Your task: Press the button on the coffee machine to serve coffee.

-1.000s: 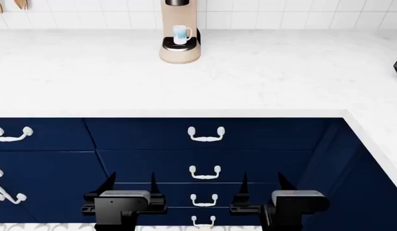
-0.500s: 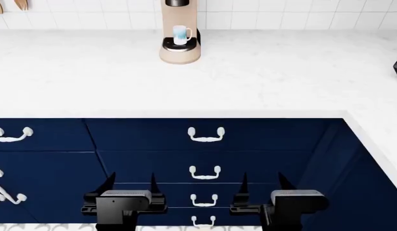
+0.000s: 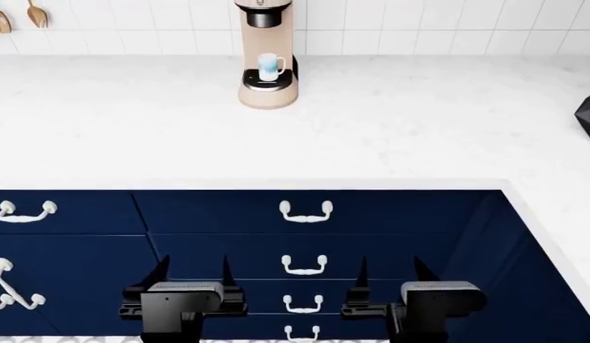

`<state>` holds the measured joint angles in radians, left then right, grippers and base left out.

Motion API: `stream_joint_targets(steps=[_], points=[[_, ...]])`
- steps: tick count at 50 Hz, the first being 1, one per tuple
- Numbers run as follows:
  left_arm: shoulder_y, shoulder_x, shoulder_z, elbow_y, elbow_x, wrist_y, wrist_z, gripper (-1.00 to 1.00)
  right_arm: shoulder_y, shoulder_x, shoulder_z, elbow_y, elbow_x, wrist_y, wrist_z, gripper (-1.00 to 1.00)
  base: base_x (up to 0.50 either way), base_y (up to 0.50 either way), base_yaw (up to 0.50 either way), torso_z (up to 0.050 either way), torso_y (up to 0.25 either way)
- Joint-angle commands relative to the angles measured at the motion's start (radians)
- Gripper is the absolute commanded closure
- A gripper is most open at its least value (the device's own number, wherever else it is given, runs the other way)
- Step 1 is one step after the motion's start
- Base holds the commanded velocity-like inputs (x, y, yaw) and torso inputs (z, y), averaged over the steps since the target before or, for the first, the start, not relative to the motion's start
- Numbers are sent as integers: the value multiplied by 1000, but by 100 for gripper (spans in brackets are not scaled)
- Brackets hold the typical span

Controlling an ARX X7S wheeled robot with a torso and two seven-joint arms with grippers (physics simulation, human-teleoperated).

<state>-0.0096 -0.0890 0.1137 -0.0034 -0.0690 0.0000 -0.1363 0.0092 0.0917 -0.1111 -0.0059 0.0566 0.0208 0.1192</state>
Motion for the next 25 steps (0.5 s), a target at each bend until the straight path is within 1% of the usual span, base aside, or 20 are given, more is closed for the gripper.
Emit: stream_joint_targets(steps=[1, 16, 20, 21, 23, 25], points=[[-1, -12, 14, 0, -13, 3, -19, -100, 4, 13, -17, 4, 6, 4, 18, -100, 0, 0, 0, 50, 0], [-4, -21, 22, -1, -41, 14, -35, -100, 5, 28, -37, 1, 9, 1, 37, -100, 0, 0, 0, 50, 0], [-5, -27, 38, 0, -32, 4, -37, -100, 7, 31, -39, 6, 14, 0, 40, -100, 0, 0, 0, 0, 0], [-7, -33, 45, 4, -12, -22, -49, -100, 9, 31, -41, 8, 15, 0, 40, -100, 0, 0, 0, 0, 0], [3, -30, 32, 30, -39, 6, -46, -100, 11, 32, -42, 11, 17, 0, 41, -100, 0, 0, 0, 0, 0], [4, -35, 33, 44, -49, -8, -44, -100, 21, 32, -46, 21, 9, 3, 50, -100, 0, 0, 0, 0, 0]])
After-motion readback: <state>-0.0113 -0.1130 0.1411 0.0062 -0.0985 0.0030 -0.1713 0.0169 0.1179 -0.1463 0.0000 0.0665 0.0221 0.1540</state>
